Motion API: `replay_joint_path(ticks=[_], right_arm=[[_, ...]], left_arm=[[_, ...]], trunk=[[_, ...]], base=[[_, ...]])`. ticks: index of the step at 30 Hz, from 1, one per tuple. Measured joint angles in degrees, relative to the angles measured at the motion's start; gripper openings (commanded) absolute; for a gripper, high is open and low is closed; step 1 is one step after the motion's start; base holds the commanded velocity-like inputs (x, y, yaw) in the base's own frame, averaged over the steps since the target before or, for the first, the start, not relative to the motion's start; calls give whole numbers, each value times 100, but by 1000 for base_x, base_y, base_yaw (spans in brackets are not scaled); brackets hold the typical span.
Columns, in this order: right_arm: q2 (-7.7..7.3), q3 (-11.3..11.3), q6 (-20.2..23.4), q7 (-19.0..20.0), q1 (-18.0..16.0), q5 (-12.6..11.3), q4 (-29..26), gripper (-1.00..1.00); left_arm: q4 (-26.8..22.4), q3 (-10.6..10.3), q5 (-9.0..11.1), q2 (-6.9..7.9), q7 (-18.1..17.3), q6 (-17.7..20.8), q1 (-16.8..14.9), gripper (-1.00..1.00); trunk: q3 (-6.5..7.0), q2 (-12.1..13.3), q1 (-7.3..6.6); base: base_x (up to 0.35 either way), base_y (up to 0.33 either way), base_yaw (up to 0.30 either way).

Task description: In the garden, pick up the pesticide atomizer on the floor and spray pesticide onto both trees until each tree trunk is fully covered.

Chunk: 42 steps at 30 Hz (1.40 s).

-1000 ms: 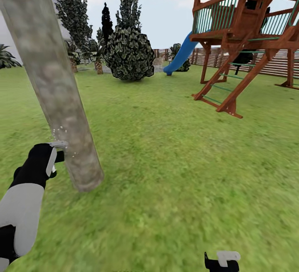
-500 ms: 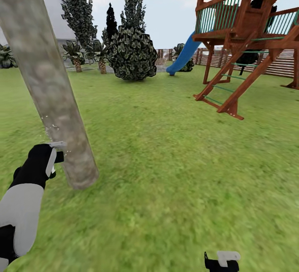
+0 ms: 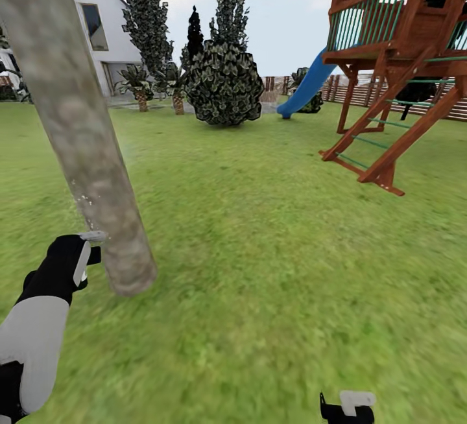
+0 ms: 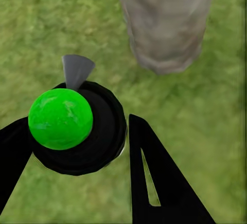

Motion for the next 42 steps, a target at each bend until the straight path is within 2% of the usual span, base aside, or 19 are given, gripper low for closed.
replay_joint_path(ticks=[7,13,15,17,21,26,29,30,32,33,35,38,41,42], right_arm=[[2,0,0,0,0,0,-3,100],[8,1,-1,0,0,1,-2,100],[8,1,-1,0,-1,1,-1,100],[9,1,-1,0,-2,1,0,100],[8,1,0,0,-1,0,-2,100],[8,0,0,0,0,0,-3,100],[8,0,1,0,0,0,-3,100],[8,1,1,0,0,0,-3,100],[8,1,1,1,0,1,-2,100],[8,1,1,1,-1,1,-2,100],[10,1,1,1,-1,1,-1,100],[9,0,2,2,-1,0,-2,100],[13,0,2,2,-1,0,-2,100],[14,0,2,2,-1,0,-2,100]], left_arm=[[-11,-32,-10,14,12,11,0,-100],[-16,37,-43,79,24,-6,26,-100],[-43,51,-36,91,38,-12,150,-100],[-60,60,8,86,20,-17,450,-100],[-90,76,9,79,16,-13,621,-100],[-147,80,2,131,30,17,510,-100],[-361,71,-48,141,48,69,282,-100],[-453,74,-79,180,53,80,271,-100],[-571,77,-114,560,28,96,318,-100],[-576,81,-48,654,14,85,335,-100],[-581,102,0,723,2,76,377,-100],[-540,101,57,670,-5,65,544,-100],[-501,101,79,451,-2,23,702,-100],[-497,96,55,420,1,17,775,-100]], trunk=[[0,0,0],[0,0,2],[-1,0,2],[-1,0,2],[0,0,1],[0,0,0],[1,0,-1],[0,0,-1],[0,0,-1],[0,0,-1],[0,0,0],[0,0,2],[-1,0,3],[-1,0,3]], base=[[244,-185,0],[169,-218,30],[15,-268,229],[65,-272,272],[166,-237,177],[271,-162,12],[284,-141,0],[285,-139,0],[285,-138,56],[276,-138,180],[183,-91,249],[46,-18,272],[5,-2,276],[1,0,276]])
